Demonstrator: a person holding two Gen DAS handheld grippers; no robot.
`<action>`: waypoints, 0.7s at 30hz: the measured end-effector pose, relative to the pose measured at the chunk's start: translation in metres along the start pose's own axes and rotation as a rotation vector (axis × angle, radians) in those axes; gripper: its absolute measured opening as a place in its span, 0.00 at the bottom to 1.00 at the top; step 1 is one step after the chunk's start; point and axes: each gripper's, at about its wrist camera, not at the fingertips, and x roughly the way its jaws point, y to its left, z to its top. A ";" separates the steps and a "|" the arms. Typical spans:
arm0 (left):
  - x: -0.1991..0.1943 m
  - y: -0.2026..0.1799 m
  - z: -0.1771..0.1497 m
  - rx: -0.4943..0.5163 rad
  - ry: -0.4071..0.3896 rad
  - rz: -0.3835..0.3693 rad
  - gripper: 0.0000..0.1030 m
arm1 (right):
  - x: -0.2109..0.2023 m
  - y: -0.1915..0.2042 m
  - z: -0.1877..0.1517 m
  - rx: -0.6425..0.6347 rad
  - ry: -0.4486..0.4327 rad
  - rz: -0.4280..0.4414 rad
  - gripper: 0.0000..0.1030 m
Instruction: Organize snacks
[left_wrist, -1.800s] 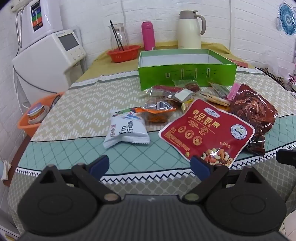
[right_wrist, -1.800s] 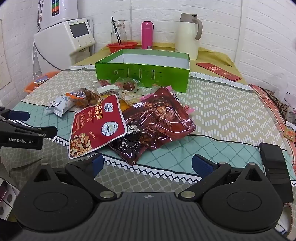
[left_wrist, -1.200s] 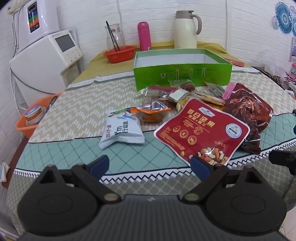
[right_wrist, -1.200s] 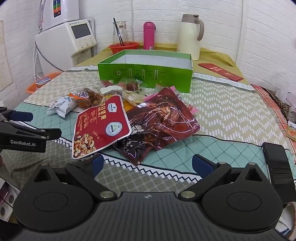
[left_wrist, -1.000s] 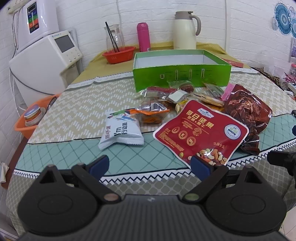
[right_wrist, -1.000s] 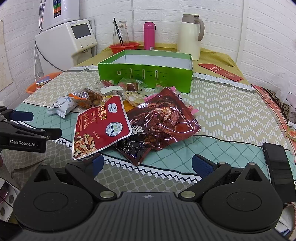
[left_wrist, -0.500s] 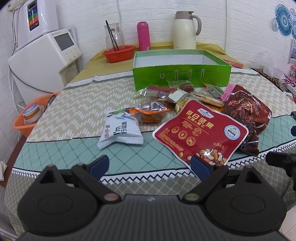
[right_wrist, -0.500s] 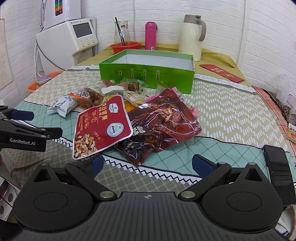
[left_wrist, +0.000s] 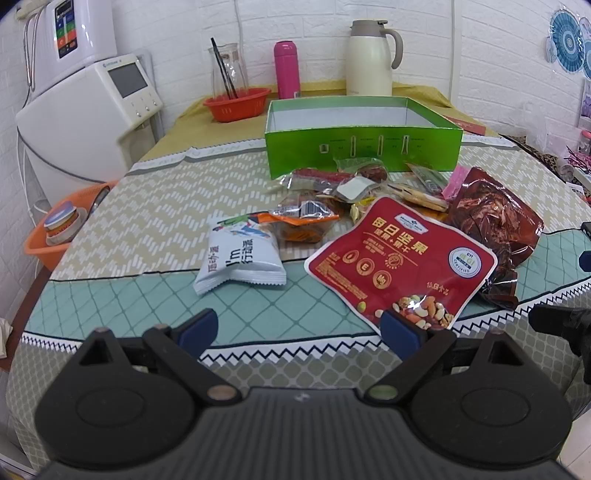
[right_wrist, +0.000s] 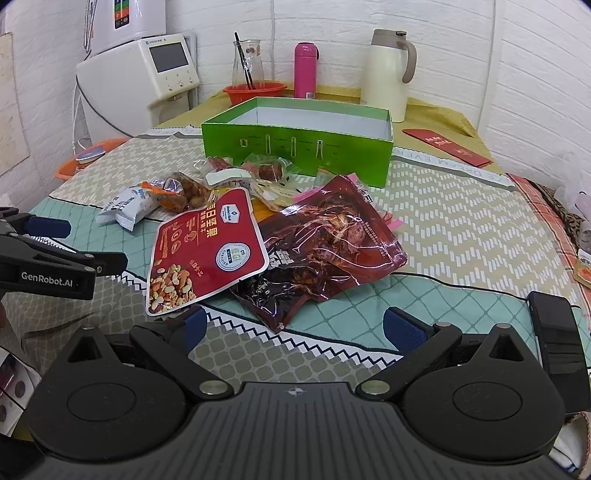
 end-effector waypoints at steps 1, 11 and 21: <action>0.000 0.000 0.000 -0.001 0.001 0.002 0.90 | 0.000 0.000 0.000 -0.003 0.002 0.000 1.00; 0.002 0.002 0.000 -0.005 0.005 -0.002 0.90 | 0.004 0.002 0.000 -0.013 0.008 0.005 1.00; 0.007 0.004 0.002 -0.012 0.011 -0.003 0.90 | 0.009 0.003 0.000 -0.014 0.015 0.012 1.00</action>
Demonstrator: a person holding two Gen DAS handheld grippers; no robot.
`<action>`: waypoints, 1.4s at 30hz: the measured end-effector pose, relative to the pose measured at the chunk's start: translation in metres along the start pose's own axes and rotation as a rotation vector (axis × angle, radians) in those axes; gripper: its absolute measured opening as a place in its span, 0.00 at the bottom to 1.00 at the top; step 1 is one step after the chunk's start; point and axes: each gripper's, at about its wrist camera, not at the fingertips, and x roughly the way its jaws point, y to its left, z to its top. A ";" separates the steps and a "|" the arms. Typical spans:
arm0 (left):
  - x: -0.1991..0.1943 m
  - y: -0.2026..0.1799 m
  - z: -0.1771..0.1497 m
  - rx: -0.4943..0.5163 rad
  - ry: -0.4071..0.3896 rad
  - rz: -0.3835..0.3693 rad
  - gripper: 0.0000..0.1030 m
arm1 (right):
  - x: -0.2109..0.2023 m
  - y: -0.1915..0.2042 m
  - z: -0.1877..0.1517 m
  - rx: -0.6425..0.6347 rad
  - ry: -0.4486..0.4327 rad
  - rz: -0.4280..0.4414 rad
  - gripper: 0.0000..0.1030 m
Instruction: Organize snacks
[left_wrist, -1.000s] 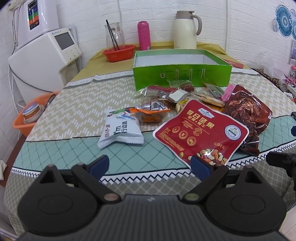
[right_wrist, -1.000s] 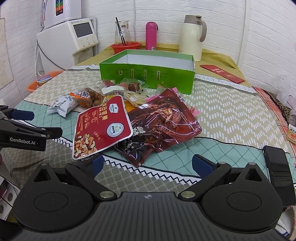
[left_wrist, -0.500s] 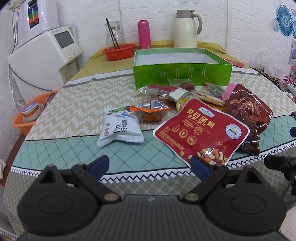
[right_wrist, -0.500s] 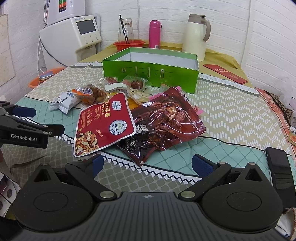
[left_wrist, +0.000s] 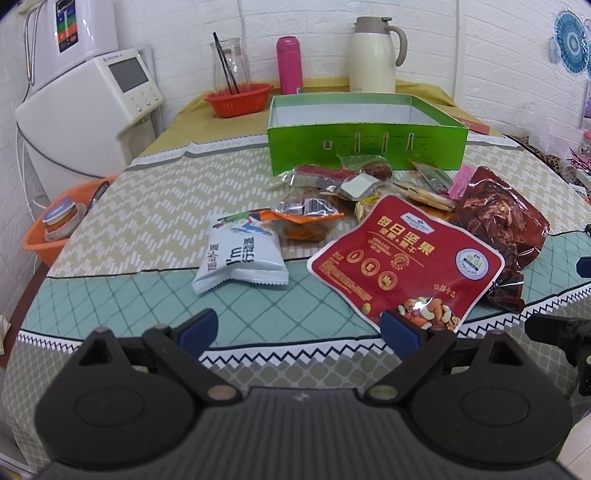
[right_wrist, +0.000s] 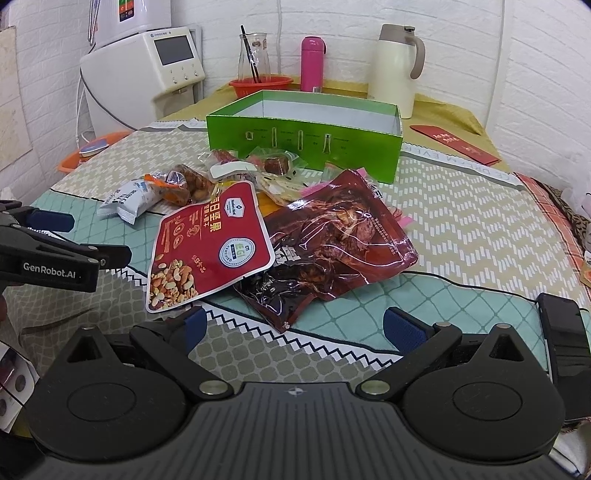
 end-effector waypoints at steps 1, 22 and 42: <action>0.001 0.000 0.000 -0.002 0.001 0.000 0.90 | 0.001 0.000 0.000 -0.002 0.002 0.002 1.00; 0.024 0.015 0.008 -0.012 0.038 -0.056 0.90 | 0.019 0.006 0.004 -0.042 0.001 0.047 1.00; 0.092 0.007 0.058 0.160 0.094 -0.536 0.90 | 0.051 0.003 0.025 -0.018 -0.038 0.152 1.00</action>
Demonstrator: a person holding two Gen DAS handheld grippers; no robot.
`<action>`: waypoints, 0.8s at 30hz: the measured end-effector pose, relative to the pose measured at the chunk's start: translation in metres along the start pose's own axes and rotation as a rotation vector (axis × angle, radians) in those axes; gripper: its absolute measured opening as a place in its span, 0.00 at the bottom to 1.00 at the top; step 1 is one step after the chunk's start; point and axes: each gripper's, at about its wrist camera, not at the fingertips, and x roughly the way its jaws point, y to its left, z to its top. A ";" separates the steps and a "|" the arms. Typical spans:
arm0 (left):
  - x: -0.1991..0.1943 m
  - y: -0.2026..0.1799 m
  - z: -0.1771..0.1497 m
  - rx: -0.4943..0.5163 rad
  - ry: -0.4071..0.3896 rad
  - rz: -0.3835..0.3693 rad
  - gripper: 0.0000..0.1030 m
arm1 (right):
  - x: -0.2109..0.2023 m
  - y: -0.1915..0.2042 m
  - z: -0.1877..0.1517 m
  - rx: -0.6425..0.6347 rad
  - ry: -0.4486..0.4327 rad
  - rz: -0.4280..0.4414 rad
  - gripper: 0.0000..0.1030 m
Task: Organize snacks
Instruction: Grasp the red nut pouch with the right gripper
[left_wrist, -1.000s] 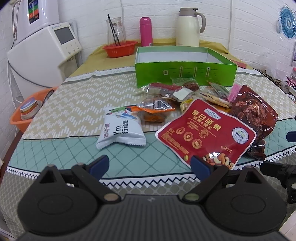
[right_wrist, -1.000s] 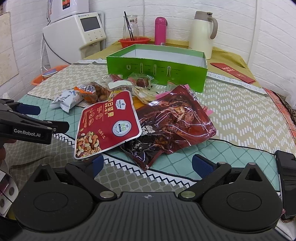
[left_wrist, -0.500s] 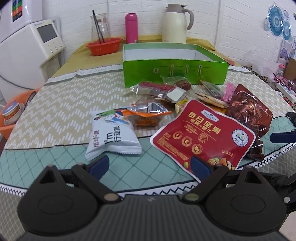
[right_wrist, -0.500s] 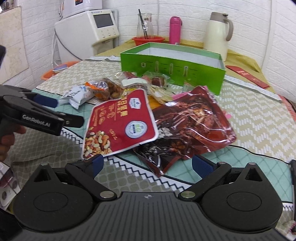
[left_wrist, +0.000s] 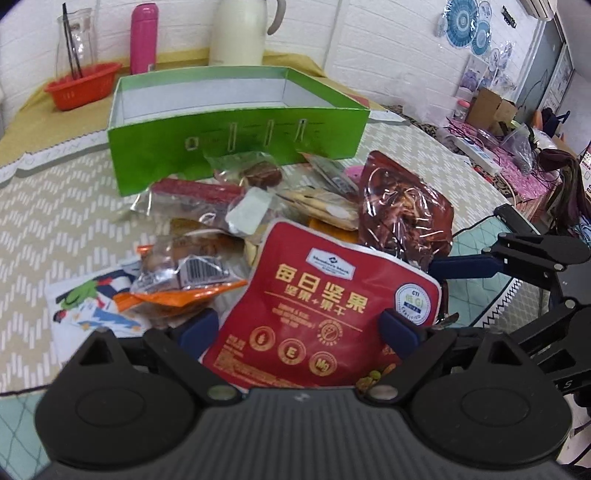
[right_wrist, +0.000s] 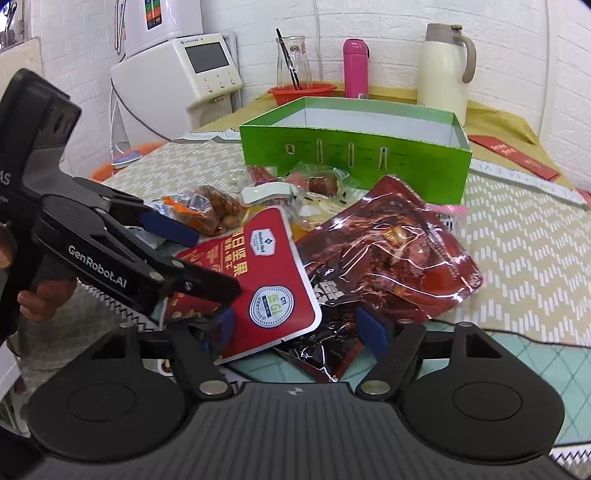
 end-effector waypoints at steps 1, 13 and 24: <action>0.002 0.000 0.002 0.010 0.002 -0.007 0.90 | 0.000 -0.003 0.001 0.008 -0.008 0.000 1.00; -0.006 0.015 0.004 0.000 0.069 -0.024 0.79 | -0.027 0.001 -0.012 0.067 0.046 0.047 0.84; 0.010 0.010 0.018 0.031 0.085 -0.016 0.88 | 0.000 0.012 -0.013 0.173 0.041 0.069 0.71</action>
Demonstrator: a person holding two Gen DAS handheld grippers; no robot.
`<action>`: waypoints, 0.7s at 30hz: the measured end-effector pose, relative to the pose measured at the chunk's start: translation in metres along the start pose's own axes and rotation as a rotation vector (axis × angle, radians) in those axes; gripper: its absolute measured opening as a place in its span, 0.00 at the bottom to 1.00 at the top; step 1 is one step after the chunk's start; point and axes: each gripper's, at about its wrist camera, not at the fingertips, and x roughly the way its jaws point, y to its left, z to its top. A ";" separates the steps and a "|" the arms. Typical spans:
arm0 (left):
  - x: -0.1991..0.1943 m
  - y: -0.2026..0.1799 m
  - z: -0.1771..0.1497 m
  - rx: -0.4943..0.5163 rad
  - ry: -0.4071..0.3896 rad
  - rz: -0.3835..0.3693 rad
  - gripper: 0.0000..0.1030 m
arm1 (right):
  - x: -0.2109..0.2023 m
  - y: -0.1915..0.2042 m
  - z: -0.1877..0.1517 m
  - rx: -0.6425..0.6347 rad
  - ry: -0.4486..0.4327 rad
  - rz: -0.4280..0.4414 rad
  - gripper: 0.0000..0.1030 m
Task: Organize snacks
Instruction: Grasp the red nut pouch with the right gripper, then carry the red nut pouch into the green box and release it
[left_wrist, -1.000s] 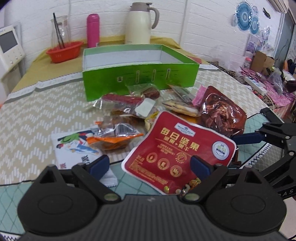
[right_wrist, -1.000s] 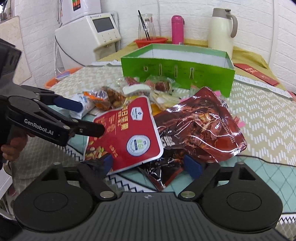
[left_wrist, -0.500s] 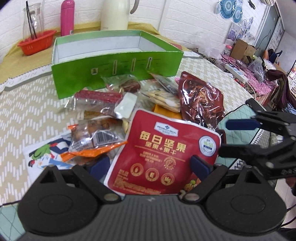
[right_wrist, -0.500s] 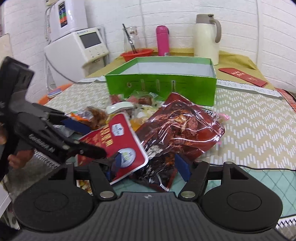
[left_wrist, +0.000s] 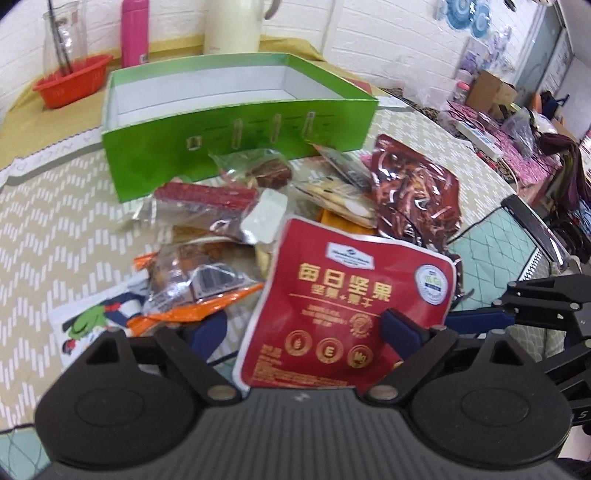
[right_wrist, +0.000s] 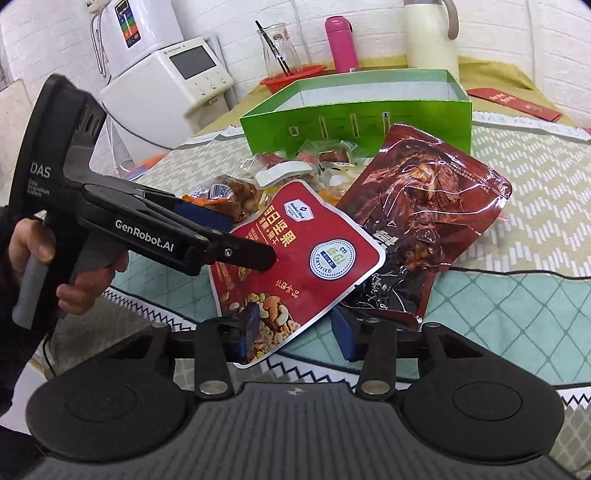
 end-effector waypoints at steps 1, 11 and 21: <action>0.001 -0.005 0.001 0.016 0.003 -0.018 0.83 | 0.001 0.001 0.000 -0.003 -0.008 -0.011 0.68; -0.030 -0.030 -0.016 0.036 -0.042 -0.006 0.31 | -0.018 0.003 -0.003 -0.009 -0.059 -0.030 0.50; -0.078 -0.023 0.021 -0.052 -0.232 -0.034 0.19 | -0.052 0.007 0.045 -0.150 -0.249 -0.035 0.43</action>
